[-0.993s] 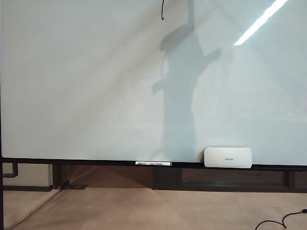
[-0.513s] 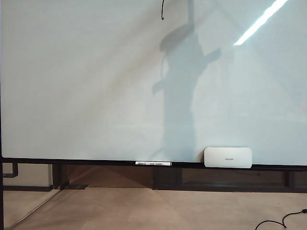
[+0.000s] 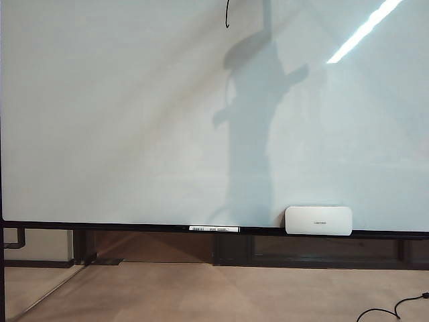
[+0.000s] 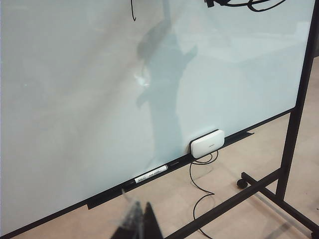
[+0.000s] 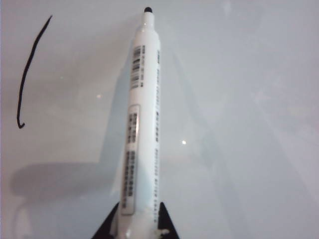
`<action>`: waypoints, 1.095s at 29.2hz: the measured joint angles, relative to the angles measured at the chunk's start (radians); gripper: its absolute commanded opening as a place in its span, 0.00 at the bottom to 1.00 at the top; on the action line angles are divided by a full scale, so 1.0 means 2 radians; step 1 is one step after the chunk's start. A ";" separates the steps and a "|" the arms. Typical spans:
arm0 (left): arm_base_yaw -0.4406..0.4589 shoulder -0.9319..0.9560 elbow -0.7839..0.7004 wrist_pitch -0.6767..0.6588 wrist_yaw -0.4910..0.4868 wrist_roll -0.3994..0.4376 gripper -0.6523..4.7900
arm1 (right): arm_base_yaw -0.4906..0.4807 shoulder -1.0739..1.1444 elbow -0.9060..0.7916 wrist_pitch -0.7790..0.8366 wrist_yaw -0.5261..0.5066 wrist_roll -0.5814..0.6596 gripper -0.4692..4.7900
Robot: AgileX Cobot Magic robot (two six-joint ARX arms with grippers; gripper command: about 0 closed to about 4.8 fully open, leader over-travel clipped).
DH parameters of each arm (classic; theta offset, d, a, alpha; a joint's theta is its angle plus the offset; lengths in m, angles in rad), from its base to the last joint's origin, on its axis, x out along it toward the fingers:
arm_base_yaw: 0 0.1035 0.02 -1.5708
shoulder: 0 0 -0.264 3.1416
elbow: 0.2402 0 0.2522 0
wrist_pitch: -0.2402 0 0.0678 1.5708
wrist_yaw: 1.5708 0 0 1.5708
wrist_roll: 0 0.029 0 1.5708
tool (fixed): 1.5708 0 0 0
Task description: Reach to the right to find the marker pen, pick it up, and write the number 19 on the whiteboard.
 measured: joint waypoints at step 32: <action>0.000 0.000 0.000 0.000 0.000 0.002 0.11 | -0.010 0.021 0.001 0.005 0.007 -0.003 0.08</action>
